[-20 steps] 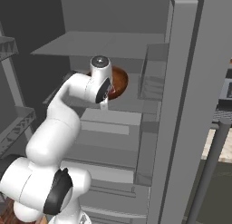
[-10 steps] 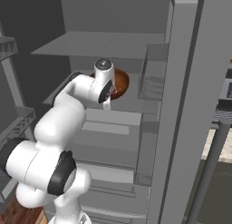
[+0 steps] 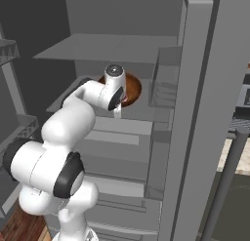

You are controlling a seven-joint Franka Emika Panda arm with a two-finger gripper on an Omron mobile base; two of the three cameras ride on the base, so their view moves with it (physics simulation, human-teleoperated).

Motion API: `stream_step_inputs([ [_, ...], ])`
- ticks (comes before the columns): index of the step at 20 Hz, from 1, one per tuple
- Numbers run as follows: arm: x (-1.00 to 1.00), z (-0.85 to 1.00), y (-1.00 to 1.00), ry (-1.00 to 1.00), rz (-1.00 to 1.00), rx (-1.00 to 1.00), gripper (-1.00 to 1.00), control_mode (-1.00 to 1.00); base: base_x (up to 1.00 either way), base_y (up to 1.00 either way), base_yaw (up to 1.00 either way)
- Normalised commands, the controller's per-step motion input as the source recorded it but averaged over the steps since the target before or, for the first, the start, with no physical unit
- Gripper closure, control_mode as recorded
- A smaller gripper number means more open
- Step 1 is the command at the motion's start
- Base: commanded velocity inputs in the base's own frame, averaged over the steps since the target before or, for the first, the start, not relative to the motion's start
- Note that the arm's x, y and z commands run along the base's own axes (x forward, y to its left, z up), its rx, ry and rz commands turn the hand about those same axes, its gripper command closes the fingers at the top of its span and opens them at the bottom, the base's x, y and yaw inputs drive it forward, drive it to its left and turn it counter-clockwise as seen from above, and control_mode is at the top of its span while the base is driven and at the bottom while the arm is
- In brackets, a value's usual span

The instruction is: Place one of the steaks on the plate and the other in the bowl. Then place the bowl in the fridge.

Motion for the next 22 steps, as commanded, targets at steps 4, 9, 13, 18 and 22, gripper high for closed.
stream_step_inputs([
  [4,0.25,-0.16,0.0,0.0,0.0,0.0,1.0,-1.0,0.0,0.0,0.0],
  [9,0.24,-0.13,0.0,-0.01,0.0,0.0,1.0,-1.0,0.0,0.0,0.0],
  [13,0.11,-0.06,0.0,-0.02,0.0,0.0,-1.0,-1.0,0.0,0.0,0.0],
  [18,0.02,0.0,0.05,-0.06,0.0,0.0,-1.0,-1.0,0.0,0.0,0.0],
  [22,0.0,0.0,0.0,-0.14,0.0,0.0,-1.0,-1.0,0.0,0.0,0.0],
])
